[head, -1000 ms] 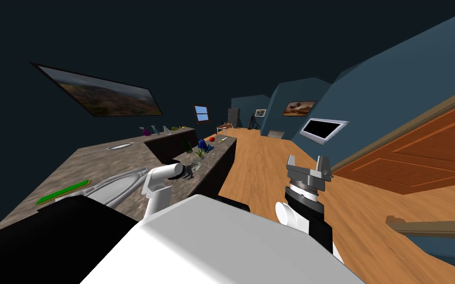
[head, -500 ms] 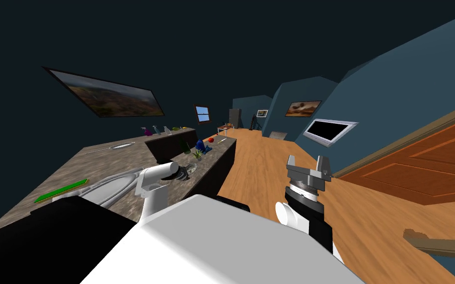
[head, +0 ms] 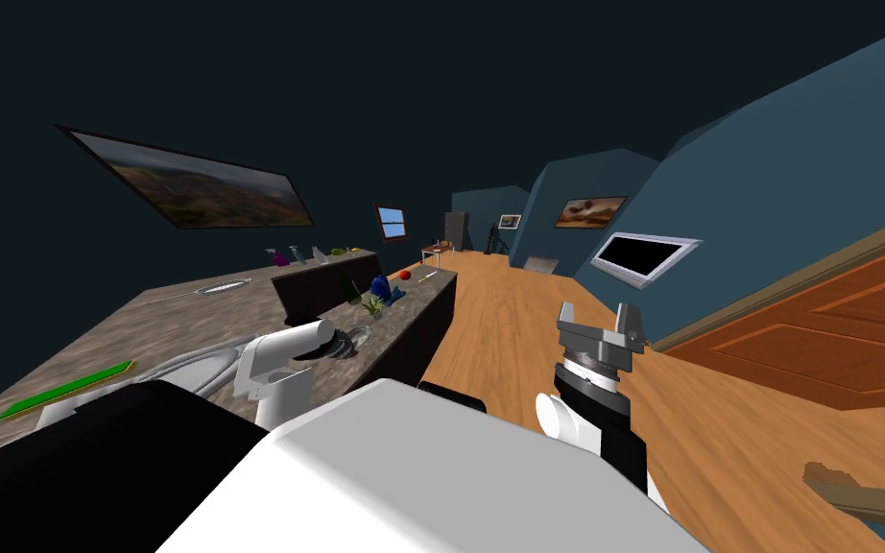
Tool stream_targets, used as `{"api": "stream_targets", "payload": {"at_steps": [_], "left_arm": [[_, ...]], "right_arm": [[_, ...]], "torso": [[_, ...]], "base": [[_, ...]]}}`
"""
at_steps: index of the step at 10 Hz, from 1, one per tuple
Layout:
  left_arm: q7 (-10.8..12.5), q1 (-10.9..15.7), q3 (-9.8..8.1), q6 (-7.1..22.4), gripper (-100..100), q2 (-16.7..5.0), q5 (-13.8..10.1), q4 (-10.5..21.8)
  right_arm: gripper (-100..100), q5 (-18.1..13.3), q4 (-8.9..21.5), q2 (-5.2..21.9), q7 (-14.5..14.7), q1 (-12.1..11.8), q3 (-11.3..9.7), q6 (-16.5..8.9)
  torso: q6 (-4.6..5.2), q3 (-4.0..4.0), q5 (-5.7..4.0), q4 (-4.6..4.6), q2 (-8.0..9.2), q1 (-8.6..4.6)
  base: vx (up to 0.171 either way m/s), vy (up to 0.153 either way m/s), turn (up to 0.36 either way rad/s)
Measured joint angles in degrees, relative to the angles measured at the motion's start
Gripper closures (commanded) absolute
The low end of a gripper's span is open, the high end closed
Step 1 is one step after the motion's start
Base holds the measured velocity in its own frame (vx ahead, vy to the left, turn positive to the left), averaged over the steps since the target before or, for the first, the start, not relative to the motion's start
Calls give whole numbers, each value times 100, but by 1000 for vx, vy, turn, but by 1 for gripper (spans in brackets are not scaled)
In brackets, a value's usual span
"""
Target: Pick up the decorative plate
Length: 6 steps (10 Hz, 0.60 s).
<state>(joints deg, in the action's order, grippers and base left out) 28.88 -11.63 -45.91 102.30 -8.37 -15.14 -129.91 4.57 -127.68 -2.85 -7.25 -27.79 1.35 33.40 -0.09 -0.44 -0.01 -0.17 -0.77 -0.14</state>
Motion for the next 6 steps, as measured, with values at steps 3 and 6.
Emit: {"api": "stream_targets", "payload": {"at_steps": [3, 6], "left_arm": [[315, -226, -216, -34, -100, 8, -14, -105], [671, -497, -390, -26, -100, 83, -7, -242]], "right_arm": [[0, 0, 0, 0, 0, 1, 0, 0], [0, 0, 0, 0, 0, 0, 0, 0]], "torso": [[0, 7, 1, 2, 14, 7], [0, -1, 4, -1, -2, 16]], "base": [[109, -47, -2], [148, -25, -2]]}}
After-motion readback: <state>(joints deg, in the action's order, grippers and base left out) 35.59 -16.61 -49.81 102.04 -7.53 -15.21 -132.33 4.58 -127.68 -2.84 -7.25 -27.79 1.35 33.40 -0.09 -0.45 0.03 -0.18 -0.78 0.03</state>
